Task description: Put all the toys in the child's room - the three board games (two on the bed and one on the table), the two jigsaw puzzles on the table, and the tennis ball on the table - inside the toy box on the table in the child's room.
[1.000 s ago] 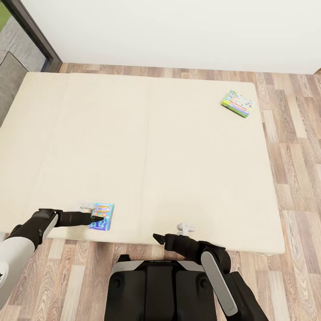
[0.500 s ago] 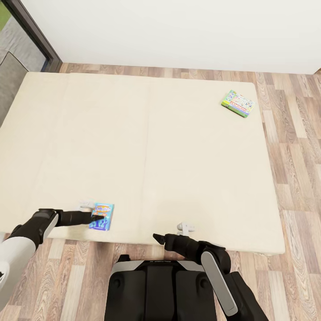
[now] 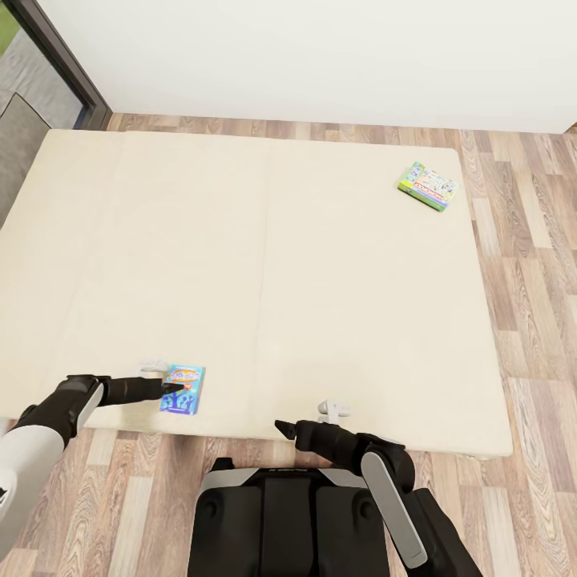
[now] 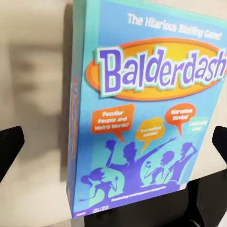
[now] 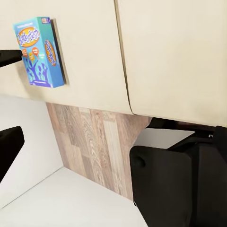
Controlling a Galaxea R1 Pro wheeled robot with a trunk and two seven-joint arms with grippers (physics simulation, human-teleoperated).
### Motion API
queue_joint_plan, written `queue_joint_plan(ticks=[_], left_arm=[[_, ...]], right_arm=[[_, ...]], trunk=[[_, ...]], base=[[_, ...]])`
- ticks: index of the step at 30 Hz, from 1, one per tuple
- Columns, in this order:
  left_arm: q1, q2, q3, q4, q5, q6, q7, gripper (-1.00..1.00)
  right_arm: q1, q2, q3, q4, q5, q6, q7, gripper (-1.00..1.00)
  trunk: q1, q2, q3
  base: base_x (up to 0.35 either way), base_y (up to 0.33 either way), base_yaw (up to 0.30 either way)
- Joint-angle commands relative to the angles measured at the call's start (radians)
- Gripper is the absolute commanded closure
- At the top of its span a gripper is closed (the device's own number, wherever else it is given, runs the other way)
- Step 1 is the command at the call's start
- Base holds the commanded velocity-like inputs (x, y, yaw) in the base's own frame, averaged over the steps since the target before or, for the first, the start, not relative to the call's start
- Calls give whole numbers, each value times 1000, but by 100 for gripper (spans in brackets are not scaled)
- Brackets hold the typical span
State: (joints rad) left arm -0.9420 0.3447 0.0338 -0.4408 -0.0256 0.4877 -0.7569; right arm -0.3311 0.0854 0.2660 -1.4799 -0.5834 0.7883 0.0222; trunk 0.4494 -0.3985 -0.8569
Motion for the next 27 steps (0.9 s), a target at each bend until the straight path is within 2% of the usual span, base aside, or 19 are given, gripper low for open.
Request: queue_joint_plan(ticks=[1,8,27], left_arm=[[0,-3,4,-1,-3,6,3,-100],[0,-18,3,-1,-8,0,41,-100],[0,-33,2,-1,-10,-1,50,-100]], right_arm=[[0,0,-1,-1,2,5,2,-100],[0,0,-1,-1,2,5,2,-100],[0,0,-1,-2,2,5,2,-100]], trunk=[[1,-2,-1],[1,-2,-1],[1,-2,-1]], base=[[0,0,0],[0,0,0],[0,0,0]])
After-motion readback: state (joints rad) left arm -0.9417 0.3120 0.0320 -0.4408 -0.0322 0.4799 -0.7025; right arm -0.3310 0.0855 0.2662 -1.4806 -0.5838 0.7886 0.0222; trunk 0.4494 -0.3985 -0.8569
